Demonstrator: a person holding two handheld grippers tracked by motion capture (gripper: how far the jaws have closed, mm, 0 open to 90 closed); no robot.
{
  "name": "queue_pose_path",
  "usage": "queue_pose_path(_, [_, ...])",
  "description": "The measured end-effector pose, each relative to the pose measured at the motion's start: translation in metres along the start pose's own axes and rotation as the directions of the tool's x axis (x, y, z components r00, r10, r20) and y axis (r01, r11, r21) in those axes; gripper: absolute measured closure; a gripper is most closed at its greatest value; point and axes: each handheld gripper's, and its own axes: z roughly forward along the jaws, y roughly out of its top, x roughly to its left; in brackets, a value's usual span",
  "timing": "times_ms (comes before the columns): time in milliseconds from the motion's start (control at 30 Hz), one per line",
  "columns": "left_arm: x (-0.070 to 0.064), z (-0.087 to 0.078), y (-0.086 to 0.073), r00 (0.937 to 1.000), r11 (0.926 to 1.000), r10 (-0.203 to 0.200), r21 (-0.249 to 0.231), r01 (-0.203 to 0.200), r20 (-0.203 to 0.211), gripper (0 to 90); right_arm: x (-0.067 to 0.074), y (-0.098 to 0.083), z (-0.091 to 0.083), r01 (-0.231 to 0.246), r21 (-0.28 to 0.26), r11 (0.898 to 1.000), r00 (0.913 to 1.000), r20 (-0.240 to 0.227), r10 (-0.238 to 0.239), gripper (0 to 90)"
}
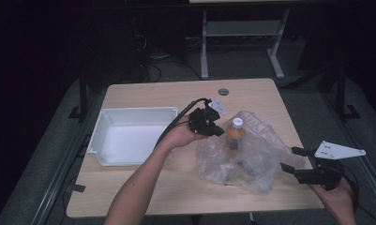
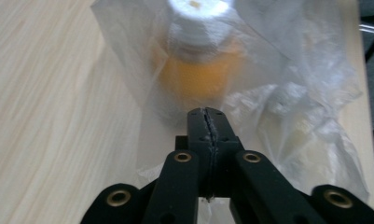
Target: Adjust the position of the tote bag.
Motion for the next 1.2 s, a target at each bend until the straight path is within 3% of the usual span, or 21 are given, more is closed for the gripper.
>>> queue_pose_path(33, [-0.001,-0.001,-0.001,0.9999,0.9999,-0.01,-0.011,0.01,-0.005,70.5,0.0,0.0,-0.001,0.0,0.001,1.0,1.0,0.002,0.0,24.3])
queue_pose_path(100, [-0.002,-0.001,-0.003,0.9991,0.9993,-0.032,-0.017,0.033,0.026,55.7,0.0,0.001,-0.002,0.001,-0.007,1.0,1.0,0.005,-0.001,24.4])
queue_pose_path(167, [-0.005,0.0,-0.006,0.999,0.9993,-0.033,-0.015,0.033,0.031,41.9,0.0,0.0,-0.002,-0.004,-0.008,1.0,1.0,0.005,0.004,24.5])
queue_pose_path(300, [-0.012,0.001,-0.013,0.9968,0.9983,-0.053,-0.022,0.054,0.059,35.6,-0.001,0.0,-0.002,-0.002,-0.004,1.0,1.0,0.007,0.002,24.5])
queue_pose_path(400, [-0.019,-0.002,-0.013,0.998,0.9987,-0.031,-0.039,0.033,0.056,35.0,0.001,0.001,-0.002,0.003,-0.001,1.0,1.0,0.005,-0.003,24.7])
queue_pose_path(567, [-0.031,-0.005,-0.008,0.9964,0.9987,0.005,-0.052,0.0,0.084,37.9,0.0,0.001,-0.002,0.004,-0.004,1.0,1.0,0.002,-0.004,25.3])
queue_pose_path(800, [-0.048,0.015,-0.01,0.9921,0.9989,0.024,-0.044,-0.018,0.123,35.9,0.001,0.0,-0.005,0.009,-0.004,1.0,0.9999,0.009,-0.009,25.5])
queue_pose_path(1067, [-0.066,0.046,-0.021,0.9923,0.9987,0.034,0.034,-0.038,0.119,34.4,0.002,0.0,-0.003,0.012,0.012,1.0,0.9999,0.006,-0.012,25.5])
queue_pose_path(1133, [-0.069,0.051,-0.024,0.9943,0.9959,0.057,0.065,-0.063,0.09,36.2,0.002,0.001,-0.003,0.016,0.013,1.0,0.9999,0.007,-0.016,25.5])
queue_pose_path(1200, [-0.072,0.055,-0.027,0.9953,0.992,0.075,0.097,-0.081,0.062,44.9,0.002,0.001,-0.004,0.016,0.008,1.0,0.9998,0.007,-0.016,25.6])
